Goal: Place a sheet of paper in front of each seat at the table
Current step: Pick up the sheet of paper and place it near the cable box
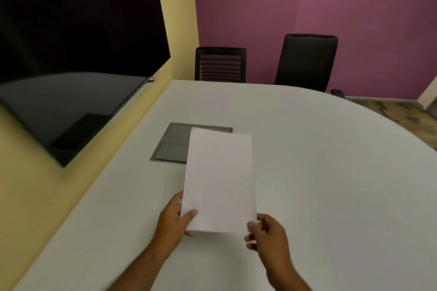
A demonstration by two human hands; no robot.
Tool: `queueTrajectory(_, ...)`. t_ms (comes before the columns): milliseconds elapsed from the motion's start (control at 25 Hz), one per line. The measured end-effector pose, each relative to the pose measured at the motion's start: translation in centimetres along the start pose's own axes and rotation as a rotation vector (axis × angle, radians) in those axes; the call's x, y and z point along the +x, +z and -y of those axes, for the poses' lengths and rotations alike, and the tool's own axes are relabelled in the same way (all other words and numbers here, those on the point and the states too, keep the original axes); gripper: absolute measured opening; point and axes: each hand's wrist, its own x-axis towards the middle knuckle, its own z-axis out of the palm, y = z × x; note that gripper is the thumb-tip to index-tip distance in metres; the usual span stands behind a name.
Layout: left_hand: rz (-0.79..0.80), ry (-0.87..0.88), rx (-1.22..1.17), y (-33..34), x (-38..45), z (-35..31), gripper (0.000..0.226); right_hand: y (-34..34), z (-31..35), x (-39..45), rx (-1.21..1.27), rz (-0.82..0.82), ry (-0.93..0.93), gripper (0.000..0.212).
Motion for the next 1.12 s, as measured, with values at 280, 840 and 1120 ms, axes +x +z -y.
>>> queueTrajectory(280, -0.235, -0.084, 0.059, -9.6, -8.2, 2.3, 0.052, 4.9, -3.0, -7.8, 0.031, 0.054, 0.080, 0.018)
queueTrajectory(840, -0.160, -0.148, 0.463, -12.7, 1.4, 16.8, 0.064, 17.3, -14.3, -1.4, -0.321, 0.084, 0.232, 0.038)
queueTrajectory(1120, -0.005, 0.219, 1.043, -16.4, 0.9, 19.9, 0.048, 18.7, -16.0, -0.3, -0.538, 0.120, 0.111, 0.030)
